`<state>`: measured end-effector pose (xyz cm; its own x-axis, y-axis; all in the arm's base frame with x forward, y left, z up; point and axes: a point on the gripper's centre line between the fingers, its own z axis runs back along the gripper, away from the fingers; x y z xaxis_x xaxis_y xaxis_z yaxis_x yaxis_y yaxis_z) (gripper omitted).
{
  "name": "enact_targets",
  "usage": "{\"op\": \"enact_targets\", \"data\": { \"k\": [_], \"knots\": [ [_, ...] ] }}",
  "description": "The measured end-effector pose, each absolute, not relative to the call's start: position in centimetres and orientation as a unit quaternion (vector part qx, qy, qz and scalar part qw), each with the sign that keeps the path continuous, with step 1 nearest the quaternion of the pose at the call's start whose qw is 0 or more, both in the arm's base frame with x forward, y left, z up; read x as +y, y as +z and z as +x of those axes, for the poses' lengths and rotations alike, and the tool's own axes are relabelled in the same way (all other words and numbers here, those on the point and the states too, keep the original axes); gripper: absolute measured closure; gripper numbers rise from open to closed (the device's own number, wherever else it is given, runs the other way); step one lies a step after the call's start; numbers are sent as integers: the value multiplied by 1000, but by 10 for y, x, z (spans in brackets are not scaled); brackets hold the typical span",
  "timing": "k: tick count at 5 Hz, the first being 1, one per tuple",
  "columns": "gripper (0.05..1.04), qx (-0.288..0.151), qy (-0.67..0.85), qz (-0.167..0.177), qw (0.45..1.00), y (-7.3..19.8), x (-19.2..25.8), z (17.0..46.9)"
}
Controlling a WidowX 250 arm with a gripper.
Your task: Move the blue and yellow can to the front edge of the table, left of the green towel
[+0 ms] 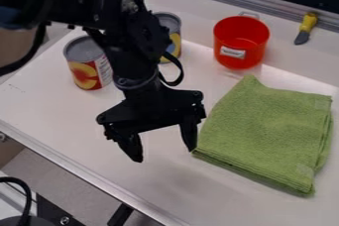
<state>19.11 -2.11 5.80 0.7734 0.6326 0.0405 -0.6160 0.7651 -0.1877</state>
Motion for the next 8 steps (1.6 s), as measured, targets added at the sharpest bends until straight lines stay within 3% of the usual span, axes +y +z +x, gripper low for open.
{"op": "enact_targets", "data": {
  "k": [1,3,4,5,6,8],
  "knots": [
    [83,-41,335,-79,938,55,-21,188],
    [83,-15,320,-39,946,76,22,227],
    [83,-33,290,-37,956,88,45,247],
    [83,-63,283,-6,957,90,69,273],
    [83,-93,309,3,947,85,82,296],
    [83,-191,323,-1,927,91,99,330]
  ]
}}
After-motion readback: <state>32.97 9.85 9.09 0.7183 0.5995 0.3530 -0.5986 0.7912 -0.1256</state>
